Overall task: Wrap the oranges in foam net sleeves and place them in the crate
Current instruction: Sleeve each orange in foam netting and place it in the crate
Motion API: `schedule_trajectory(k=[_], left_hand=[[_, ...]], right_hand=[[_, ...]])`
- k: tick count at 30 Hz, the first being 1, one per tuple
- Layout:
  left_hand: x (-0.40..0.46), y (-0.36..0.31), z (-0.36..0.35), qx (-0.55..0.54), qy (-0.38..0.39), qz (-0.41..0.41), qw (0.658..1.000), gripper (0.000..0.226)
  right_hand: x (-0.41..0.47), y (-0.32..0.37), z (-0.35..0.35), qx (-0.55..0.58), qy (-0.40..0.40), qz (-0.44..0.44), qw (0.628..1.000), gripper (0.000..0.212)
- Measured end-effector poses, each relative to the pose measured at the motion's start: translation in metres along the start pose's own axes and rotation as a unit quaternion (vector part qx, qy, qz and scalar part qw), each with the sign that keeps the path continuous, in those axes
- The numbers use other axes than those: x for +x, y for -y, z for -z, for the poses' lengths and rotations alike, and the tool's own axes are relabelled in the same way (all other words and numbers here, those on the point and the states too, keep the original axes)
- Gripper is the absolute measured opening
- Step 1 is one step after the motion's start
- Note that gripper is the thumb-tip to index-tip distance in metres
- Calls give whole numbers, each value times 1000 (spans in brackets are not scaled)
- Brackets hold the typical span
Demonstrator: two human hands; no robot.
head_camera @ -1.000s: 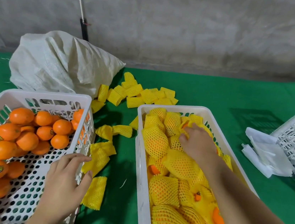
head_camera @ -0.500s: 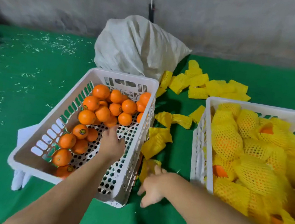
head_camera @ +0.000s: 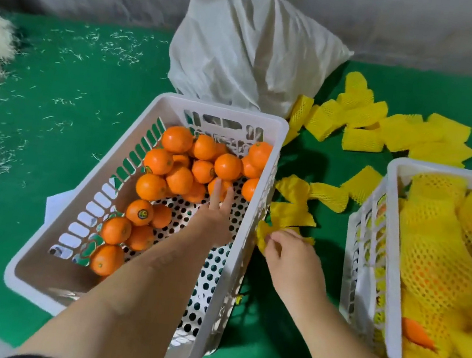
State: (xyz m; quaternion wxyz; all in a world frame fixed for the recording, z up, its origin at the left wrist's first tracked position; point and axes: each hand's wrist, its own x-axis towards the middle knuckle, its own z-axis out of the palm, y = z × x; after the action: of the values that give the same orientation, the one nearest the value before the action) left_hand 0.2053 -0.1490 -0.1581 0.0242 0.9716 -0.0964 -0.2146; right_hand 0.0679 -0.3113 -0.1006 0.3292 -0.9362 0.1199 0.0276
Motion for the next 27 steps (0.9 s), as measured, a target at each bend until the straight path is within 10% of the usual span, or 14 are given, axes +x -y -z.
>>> schedule_trajectory(k=[10,14,16,20,23,27], left_hand=[[1,10,-15,-133,-129,26,982,41],[-20,8,6,-234,-124,53,963,76],[-47,-3,31,-409,-165,48,896,58],[-130,-19,74,-731,-201,-4,652,26],[-177,-32,72,-802,-33,-100,588,65],[-214,-50,54,-736,151,-175,636,75]], right_hand=[[12,-2,-5,358,-33,-108,927,34],[9,2,5,493,-63,-164,852,11],[5,4,17,563,-82,-197,798,12],[-17,10,51,721,-60,-203,659,10],[-47,14,63,647,-59,-124,750,16],[-91,14,65,339,-144,-49,928,12]])
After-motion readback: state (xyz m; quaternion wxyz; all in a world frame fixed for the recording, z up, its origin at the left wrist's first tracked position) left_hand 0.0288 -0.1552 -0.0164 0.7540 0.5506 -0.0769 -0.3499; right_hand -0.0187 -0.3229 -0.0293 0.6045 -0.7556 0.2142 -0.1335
